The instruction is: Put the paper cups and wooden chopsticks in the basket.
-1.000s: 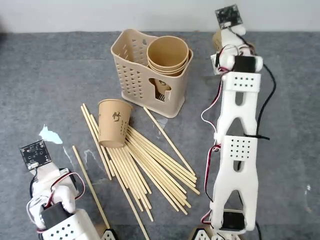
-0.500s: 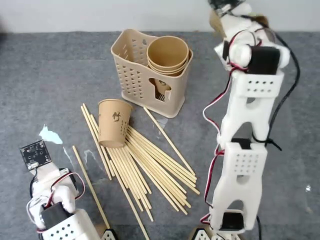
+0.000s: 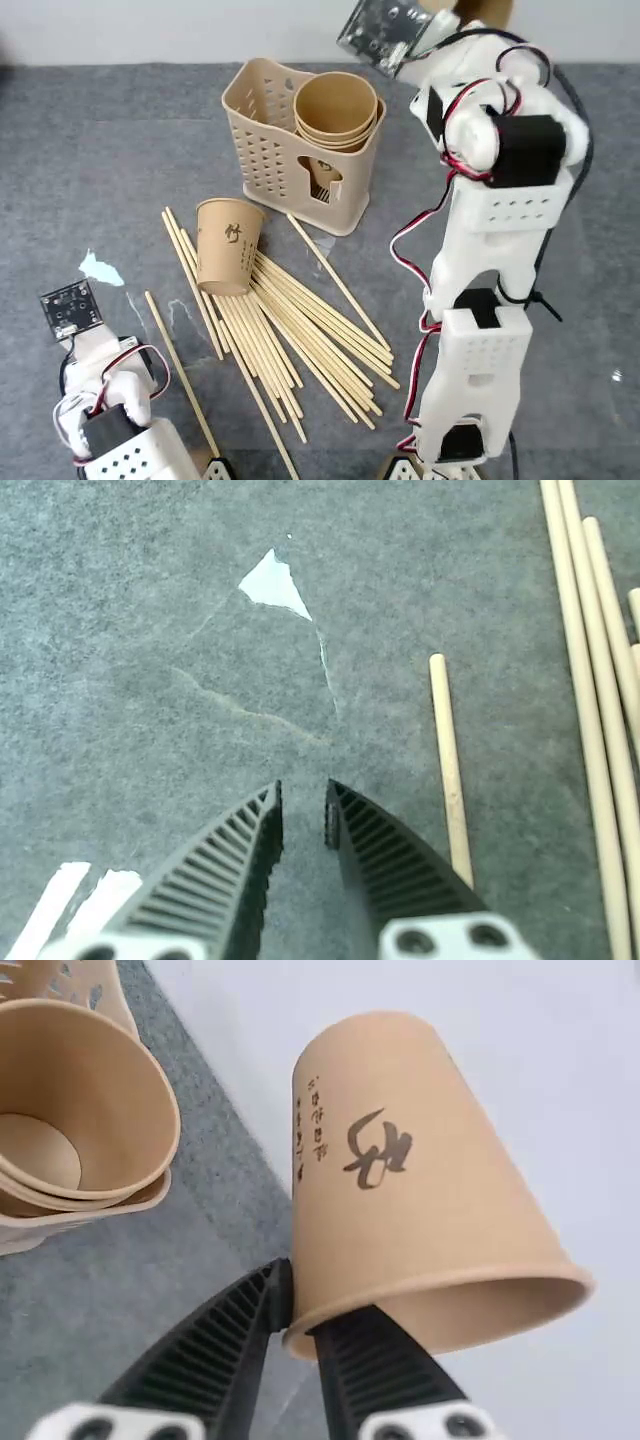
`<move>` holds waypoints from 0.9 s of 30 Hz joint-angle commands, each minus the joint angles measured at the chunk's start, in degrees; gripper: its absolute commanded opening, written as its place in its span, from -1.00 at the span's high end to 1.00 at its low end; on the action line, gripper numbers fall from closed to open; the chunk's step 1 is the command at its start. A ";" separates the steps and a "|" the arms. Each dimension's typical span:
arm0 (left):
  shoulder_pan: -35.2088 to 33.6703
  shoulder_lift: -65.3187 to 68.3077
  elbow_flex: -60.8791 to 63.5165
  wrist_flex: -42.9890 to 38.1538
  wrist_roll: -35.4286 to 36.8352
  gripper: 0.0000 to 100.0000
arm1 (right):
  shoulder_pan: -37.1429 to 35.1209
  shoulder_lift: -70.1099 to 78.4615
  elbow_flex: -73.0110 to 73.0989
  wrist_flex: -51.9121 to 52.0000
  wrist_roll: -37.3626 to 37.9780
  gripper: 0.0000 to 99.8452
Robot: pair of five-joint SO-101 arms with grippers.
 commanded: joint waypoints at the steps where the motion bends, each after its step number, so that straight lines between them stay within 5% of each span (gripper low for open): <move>1: -0.35 -0.18 -0.84 -0.26 -0.35 0.84 | -1.01 -4.53 -1.49 2.51 2.99 0.98; 14: -0.35 -0.18 -0.84 -0.26 -0.35 0.84 | -6.02 -29.67 44.13 -0.84 6.07 0.98; 27: -0.35 -0.18 -0.84 -0.26 -0.35 0.84 | -6.20 -25.54 49.23 -7.78 11.69 0.98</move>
